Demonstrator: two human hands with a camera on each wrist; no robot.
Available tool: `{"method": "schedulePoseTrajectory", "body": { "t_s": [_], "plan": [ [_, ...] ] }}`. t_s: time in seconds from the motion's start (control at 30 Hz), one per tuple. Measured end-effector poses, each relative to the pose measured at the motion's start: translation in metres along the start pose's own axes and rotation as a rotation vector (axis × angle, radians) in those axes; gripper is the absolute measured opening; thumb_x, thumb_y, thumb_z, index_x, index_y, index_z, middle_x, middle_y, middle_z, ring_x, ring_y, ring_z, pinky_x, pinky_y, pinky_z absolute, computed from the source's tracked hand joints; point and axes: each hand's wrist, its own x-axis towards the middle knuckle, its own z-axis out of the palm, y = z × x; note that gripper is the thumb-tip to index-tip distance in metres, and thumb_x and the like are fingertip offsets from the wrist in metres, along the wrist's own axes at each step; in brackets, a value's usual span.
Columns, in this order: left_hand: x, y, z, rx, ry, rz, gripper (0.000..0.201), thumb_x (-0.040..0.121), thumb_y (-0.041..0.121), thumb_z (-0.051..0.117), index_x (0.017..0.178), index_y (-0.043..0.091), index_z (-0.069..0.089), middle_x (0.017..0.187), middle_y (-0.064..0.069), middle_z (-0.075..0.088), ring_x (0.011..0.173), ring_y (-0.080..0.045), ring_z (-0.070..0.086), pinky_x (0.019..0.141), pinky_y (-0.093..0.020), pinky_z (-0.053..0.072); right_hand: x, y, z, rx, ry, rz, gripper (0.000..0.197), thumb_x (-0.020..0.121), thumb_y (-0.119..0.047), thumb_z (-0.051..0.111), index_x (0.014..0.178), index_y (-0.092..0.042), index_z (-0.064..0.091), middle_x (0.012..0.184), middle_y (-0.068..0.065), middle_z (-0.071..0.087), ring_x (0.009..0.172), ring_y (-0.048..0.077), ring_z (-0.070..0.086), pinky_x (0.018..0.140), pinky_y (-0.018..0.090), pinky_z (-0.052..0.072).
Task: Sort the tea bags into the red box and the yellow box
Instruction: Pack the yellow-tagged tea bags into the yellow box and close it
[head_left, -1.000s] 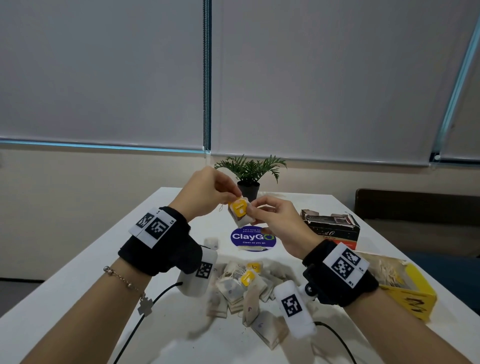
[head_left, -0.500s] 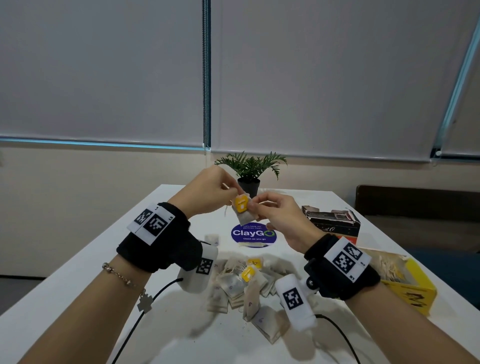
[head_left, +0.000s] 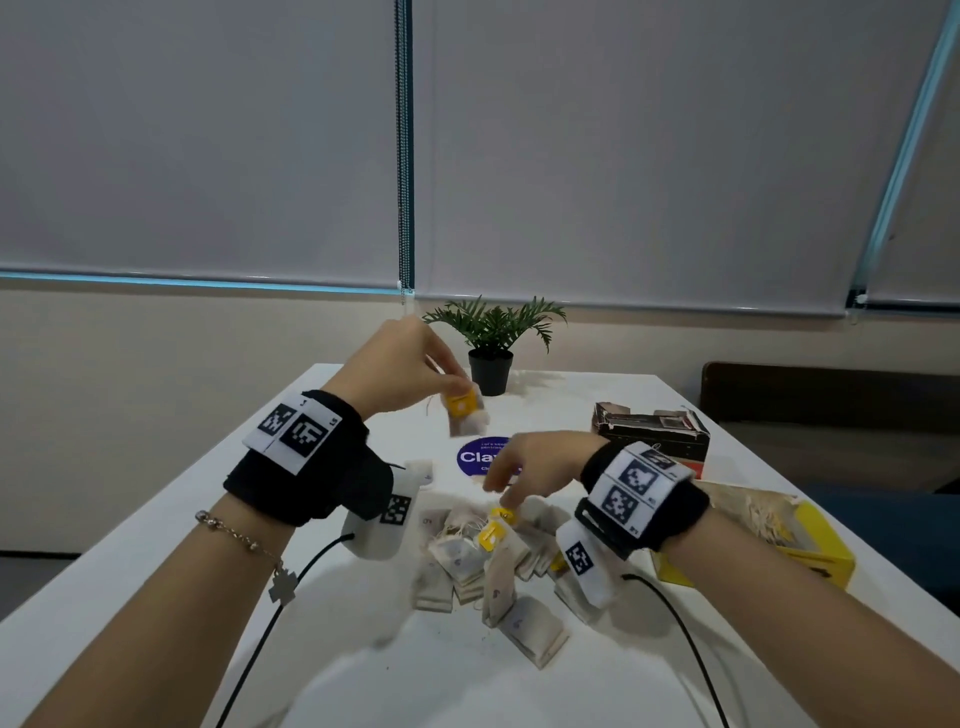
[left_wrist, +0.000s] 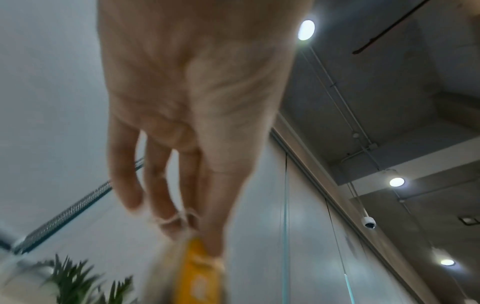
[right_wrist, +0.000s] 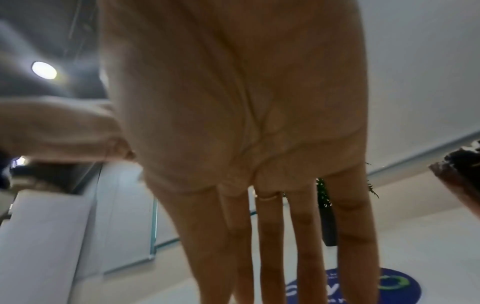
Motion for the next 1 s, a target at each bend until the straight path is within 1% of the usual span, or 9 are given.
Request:
{"method": "schedulePoseTrajectory", "body": {
  "t_s": [0.07, 0.17, 0.23, 0.3, 0.37, 0.5, 0.63, 0.8, 1.0],
  "plan": [
    [0.000, 0.000, -0.001, 0.003, -0.019, 0.012, 0.013, 0.078, 0.029, 0.077, 0.082, 0.017, 0.079, 0.072, 0.008, 0.067, 0.068, -0.004, 0.059, 0.063, -0.023, 0.049, 0.007, -0.002, 0.002, -0.106, -0.065, 0.042, 0.044, 0.088, -0.026, 0.070, 0.131, -0.019, 0.060, 0.127, -0.002, 0.063, 0.113, 0.019, 0.060, 0.095, 0.030, 0.050],
    [0.000, -0.001, -0.003, -0.028, -0.041, -0.007, 0.013, 0.078, 0.029, 0.078, 0.081, 0.017, 0.078, 0.074, 0.007, 0.069, 0.073, -0.008, 0.062, 0.068, -0.027, 0.052, 0.017, 0.000, 0.005, -0.168, -0.076, 0.076, 0.043, 0.081, -0.027, 0.077, 0.121, -0.017, 0.065, 0.117, 0.004, 0.069, 0.103, 0.018, 0.062, 0.088, 0.029, 0.050],
    [-0.002, 0.000, -0.004, -0.098, -0.088, -0.007, 0.009, 0.078, 0.027, 0.078, 0.080, 0.018, 0.077, 0.073, 0.007, 0.070, 0.071, -0.010, 0.064, 0.066, -0.025, 0.053, 0.019, 0.002, 0.003, -0.155, -0.054, 0.078, 0.034, 0.078, -0.026, 0.080, 0.108, -0.016, 0.069, 0.108, 0.004, 0.071, 0.089, 0.015, 0.060, 0.076, 0.025, 0.047],
    [-0.003, 0.000, -0.005, -0.163, -0.134, -0.005, 0.006, 0.079, 0.021, 0.078, 0.081, 0.016, 0.076, 0.075, 0.002, 0.072, 0.069, -0.014, 0.067, 0.068, -0.026, 0.058, 0.016, 0.006, 0.000, -0.096, -0.018, 0.065, 0.016, 0.077, -0.025, 0.081, 0.087, -0.020, 0.069, 0.088, 0.000, 0.070, 0.076, 0.012, 0.057, 0.067, 0.022, 0.043],
    [-0.003, 0.000, -0.005, -0.191, -0.156, -0.001, 0.004, 0.080, 0.016, 0.077, 0.081, 0.013, 0.074, 0.077, -0.001, 0.073, 0.067, -0.014, 0.067, 0.069, -0.027, 0.059, 0.012, 0.010, -0.007, -0.027, 0.021, 0.046, 0.015, 0.078, -0.027, 0.079, 0.074, -0.025, 0.065, 0.076, -0.002, 0.066, 0.069, 0.010, 0.056, 0.067, 0.024, 0.042],
    [-0.002, -0.002, -0.003, -0.235, -0.172, 0.004, 0.007, 0.081, 0.010, 0.075, 0.085, 0.011, 0.070, 0.081, -0.004, 0.073, 0.069, -0.015, 0.069, 0.072, -0.031, 0.060, -0.004, 0.020, -0.021, 0.183, 0.178, -0.009, 0.012, 0.084, -0.034, 0.074, 0.085, -0.022, 0.071, 0.082, 0.005, 0.071, 0.072, 0.011, 0.058, 0.076, 0.028, 0.046],
    [-0.002, -0.002, 0.000, -0.248, -0.252, 0.032, 0.008, 0.083, 0.010, 0.073, 0.090, 0.014, 0.072, 0.083, -0.003, 0.073, 0.074, -0.015, 0.070, 0.072, -0.027, 0.059, -0.017, 0.023, -0.025, 0.343, 0.336, -0.096, 0.018, 0.089, -0.033, 0.069, 0.088, -0.016, 0.075, 0.078, 0.005, 0.069, 0.067, 0.009, 0.055, 0.063, 0.020, 0.041],
    [-0.001, 0.002, 0.005, -0.179, -0.365, 0.085, 0.017, 0.086, 0.011, 0.070, 0.078, 0.026, 0.071, 0.081, -0.001, 0.070, 0.070, -0.013, 0.065, 0.073, -0.028, 0.058, -0.021, 0.022, -0.021, 0.444, 0.433, -0.151, 0.017, 0.086, -0.030, 0.073, 0.077, -0.015, 0.073, 0.068, -0.001, 0.066, 0.063, 0.008, 0.055, 0.057, 0.018, 0.040],
    [-0.001, 0.007, 0.012, -0.106, -0.304, 0.149, 0.009, 0.084, 0.014, 0.072, 0.083, 0.023, 0.072, 0.070, 0.001, 0.064, 0.061, -0.009, 0.053, 0.068, -0.028, 0.050, -0.017, 0.018, -0.020, 0.523, 0.472, -0.200, 0.013, 0.089, -0.023, 0.070, 0.080, -0.014, 0.068, 0.086, 0.014, 0.074, 0.078, 0.018, 0.065, 0.074, 0.036, 0.054]
  ]
}}
